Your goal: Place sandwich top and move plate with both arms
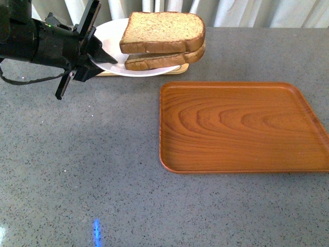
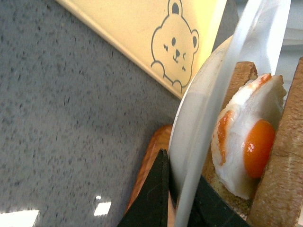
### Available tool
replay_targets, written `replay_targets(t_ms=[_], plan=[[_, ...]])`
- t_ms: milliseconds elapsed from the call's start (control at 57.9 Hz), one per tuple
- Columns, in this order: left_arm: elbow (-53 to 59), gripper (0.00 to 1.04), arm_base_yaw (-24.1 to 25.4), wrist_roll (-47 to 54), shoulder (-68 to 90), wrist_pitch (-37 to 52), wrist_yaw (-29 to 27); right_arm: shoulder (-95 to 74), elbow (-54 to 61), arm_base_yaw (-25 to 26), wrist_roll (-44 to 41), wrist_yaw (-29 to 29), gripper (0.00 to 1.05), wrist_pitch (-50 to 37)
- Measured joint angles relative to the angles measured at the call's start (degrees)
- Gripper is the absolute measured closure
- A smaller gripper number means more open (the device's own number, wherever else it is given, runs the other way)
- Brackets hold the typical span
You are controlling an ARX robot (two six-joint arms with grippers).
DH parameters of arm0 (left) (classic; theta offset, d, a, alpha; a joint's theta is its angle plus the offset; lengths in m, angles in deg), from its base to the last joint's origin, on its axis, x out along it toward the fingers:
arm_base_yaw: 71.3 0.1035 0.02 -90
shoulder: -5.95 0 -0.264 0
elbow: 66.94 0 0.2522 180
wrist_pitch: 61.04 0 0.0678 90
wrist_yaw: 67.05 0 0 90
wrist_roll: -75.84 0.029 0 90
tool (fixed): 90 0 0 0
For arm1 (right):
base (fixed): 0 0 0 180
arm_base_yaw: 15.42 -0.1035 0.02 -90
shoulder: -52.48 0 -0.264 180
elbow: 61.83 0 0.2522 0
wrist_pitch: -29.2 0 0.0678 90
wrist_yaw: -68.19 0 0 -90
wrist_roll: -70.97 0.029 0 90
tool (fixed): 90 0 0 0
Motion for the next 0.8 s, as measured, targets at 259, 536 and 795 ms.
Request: replay_targets(t_ms=[259, 536, 795], plan=[[-16.24, 1.02, 0.57, 1.75, 10.12, -6.97, -0.63, 0.00, 0.00, 0.00, 0.00, 0.00, 0.09, 0.00], [-31.30, 1.02, 1.33, 4.39, 20.46, -14.93, -0.33, 0.02, 0.00, 0.00, 0.00, -0.02, 0.09, 0.00], [-41.05, 1.03, 2.32, 5.84, 25.53, -19.63, 0.37, 0.02, 0.00, 0.00, -0.02, 0.00, 0.09, 0.00]])
